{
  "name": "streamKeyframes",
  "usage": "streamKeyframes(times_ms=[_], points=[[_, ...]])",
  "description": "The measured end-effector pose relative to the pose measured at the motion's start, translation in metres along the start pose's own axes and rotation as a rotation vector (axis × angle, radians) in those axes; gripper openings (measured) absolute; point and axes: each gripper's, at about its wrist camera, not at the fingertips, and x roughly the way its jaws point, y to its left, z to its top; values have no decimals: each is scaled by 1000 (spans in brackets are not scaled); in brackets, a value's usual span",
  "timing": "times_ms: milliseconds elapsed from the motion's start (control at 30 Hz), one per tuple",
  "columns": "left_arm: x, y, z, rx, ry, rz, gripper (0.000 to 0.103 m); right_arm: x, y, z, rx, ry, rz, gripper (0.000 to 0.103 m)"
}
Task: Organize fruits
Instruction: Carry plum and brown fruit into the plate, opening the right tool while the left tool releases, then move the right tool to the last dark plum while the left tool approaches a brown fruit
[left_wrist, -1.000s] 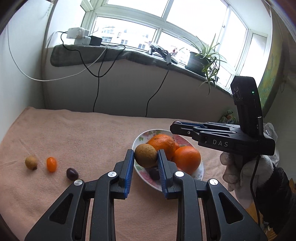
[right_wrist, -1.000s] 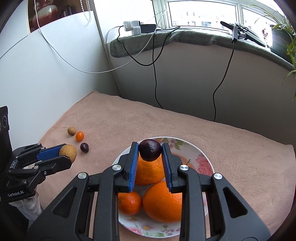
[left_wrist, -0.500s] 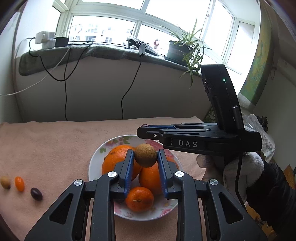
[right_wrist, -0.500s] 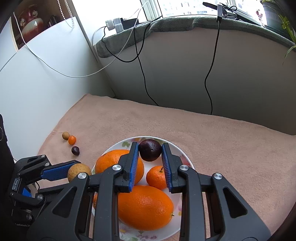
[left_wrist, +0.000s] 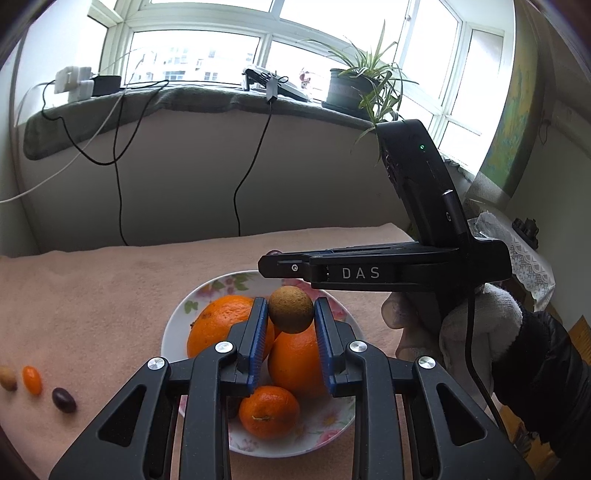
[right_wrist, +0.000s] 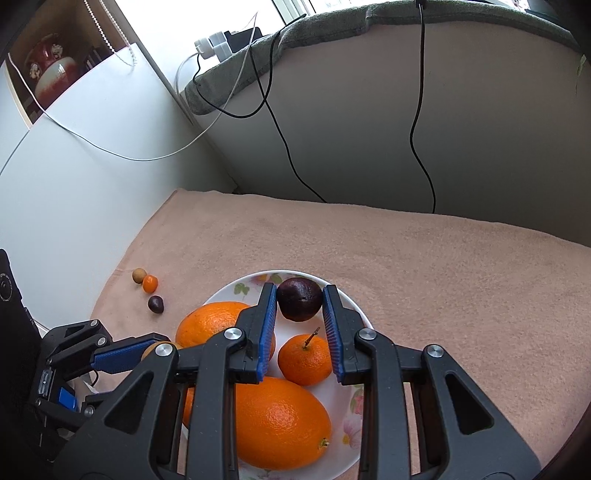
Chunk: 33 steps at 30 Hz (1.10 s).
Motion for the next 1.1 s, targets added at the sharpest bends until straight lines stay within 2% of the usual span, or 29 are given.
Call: streamKeyframes(times_ms=[167,200,233,300,367,400,433,467,500,700,1100], points=[[1,-1,-1,5,4,7,24,-1,0,0,6,3,4,27],[2,-1,-1,7,5,10,28,-1,0,0,9,4,4,28],[2,-1,-1,8,6,13,38,-2,-1,0,13,2,4,31],[1,0,-1,2,0,16,49,-5,0,0,16,-8,4,47],[0,1,-1,-2,-3,14,49,-7,0,-1,21,-15,-1,51],[0,2,-2,-1,-3,15,51,-8,0,-1,26,-18,-6,57],[0,2,-2,-2,-1,16,61,-10,0,-1,33,-24,-13,62],[-1,3,-2,-4,-2,20,66,-12,0,-1,38,-31,-18,72],[-2,2,-2,-4,-5,21,70,-14,0,-1,40,-39,-19,77],[-3,2,-3,-6,-4,36,75,-21,6,-1,29,-58,-36,86],[-19,14,-9,-38,-16,57,75,-32,28,-1,-2,-98,-55,88]])
